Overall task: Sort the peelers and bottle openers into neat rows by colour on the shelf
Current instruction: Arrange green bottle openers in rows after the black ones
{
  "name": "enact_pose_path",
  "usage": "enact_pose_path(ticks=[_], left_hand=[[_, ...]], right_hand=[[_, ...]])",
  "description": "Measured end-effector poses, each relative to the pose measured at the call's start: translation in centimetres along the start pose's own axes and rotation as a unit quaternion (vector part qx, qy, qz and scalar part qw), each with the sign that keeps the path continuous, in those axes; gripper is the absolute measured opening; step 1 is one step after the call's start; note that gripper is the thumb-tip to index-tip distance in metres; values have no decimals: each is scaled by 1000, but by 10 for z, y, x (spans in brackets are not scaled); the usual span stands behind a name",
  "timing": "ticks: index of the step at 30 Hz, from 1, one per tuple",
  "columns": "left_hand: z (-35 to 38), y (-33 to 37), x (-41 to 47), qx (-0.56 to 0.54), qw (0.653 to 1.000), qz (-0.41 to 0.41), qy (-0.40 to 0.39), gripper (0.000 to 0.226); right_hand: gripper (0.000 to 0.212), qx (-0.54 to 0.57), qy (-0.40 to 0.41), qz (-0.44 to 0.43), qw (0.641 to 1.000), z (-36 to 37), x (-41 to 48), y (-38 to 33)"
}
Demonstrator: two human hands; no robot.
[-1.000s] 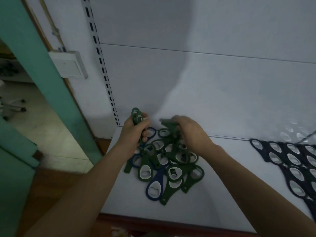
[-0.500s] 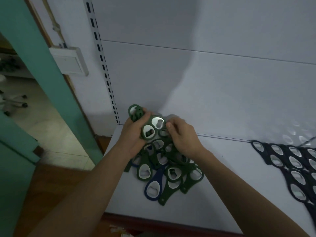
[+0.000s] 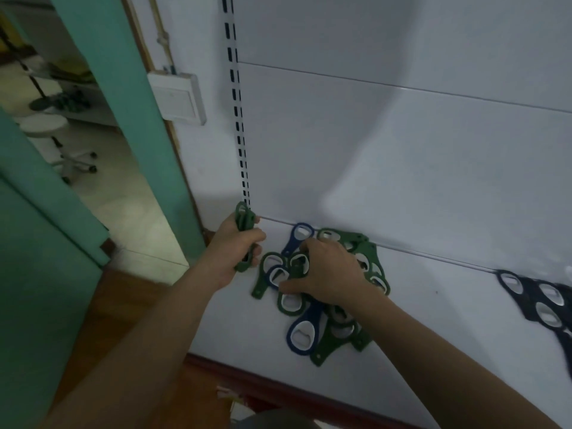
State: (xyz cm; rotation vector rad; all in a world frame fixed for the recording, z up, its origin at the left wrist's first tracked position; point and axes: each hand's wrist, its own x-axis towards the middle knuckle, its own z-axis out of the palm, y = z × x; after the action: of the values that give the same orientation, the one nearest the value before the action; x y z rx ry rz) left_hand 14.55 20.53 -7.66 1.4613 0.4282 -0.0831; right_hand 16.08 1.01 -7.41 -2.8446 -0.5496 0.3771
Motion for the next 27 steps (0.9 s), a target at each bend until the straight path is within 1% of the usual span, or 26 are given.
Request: enact_pose_path(ticks=[1, 2, 3, 4, 5, 6, 10, 11, 13, 15, 19, 21, 22, 24, 26, 27], left_hand=[[-2, -3, 1, 90, 995, 25, 16, 25], [-2, -5, 0, 201, 978, 58, 21, 29], [-1, -6, -2, 310, 947, 87, 17, 34], [1, -7, -5, 397, 912, 106, 8, 39], [3, -8, -8, 457, 882, 116, -4, 45], [5, -9, -9, 495, 860, 119, -17, 51], [12, -6, -7, 589, 798, 107, -64, 72], [14, -6, -7, 602, 788, 107, -74, 73], [16, -5, -8, 610, 779, 116, -82, 73], [18, -3, -8, 608, 779, 119, -92, 71], [19, 3, -8, 607, 782, 99, -107, 63], [18, 4, -9, 594, 792, 94, -103, 64], [16, 3, -9, 572, 809, 88, -99, 65], [12, 6, -12, 493, 863, 72, -87, 60], [12, 12, -14, 363, 928, 56, -69, 34], [12, 15, -15, 277, 958, 43, -61, 22]], right_hand=[[77, 30, -3, 2, 1000, -2, 1, 1], [71, 65, -4, 0, 998, -5, 1, 2], [66, 101, -6, -5, 995, -7, 1, 4], [61, 135, -9, -8, 991, -9, 2, 6], [55, 162, -10, -10, 987, -10, 2, 9], [49, 184, -5, -10, 983, -11, 1, 13], [23, 264, 38, 7, 964, -9, 2, 27], [20, 271, 44, 6, 962, -8, 2, 30], [18, 264, 50, 2, 963, -6, 3, 33], [18, 261, 53, 9, 964, -4, 5, 35], [25, 267, 59, 20, 962, -4, 7, 37], [24, 272, 59, 15, 960, -5, 5, 36], [23, 277, 60, 13, 959, -5, 4, 37], [21, 294, 63, 9, 954, -6, 1, 38], [19, 328, 88, 6, 941, -5, -2, 40], [20, 378, 103, 4, 920, -6, -5, 42]])
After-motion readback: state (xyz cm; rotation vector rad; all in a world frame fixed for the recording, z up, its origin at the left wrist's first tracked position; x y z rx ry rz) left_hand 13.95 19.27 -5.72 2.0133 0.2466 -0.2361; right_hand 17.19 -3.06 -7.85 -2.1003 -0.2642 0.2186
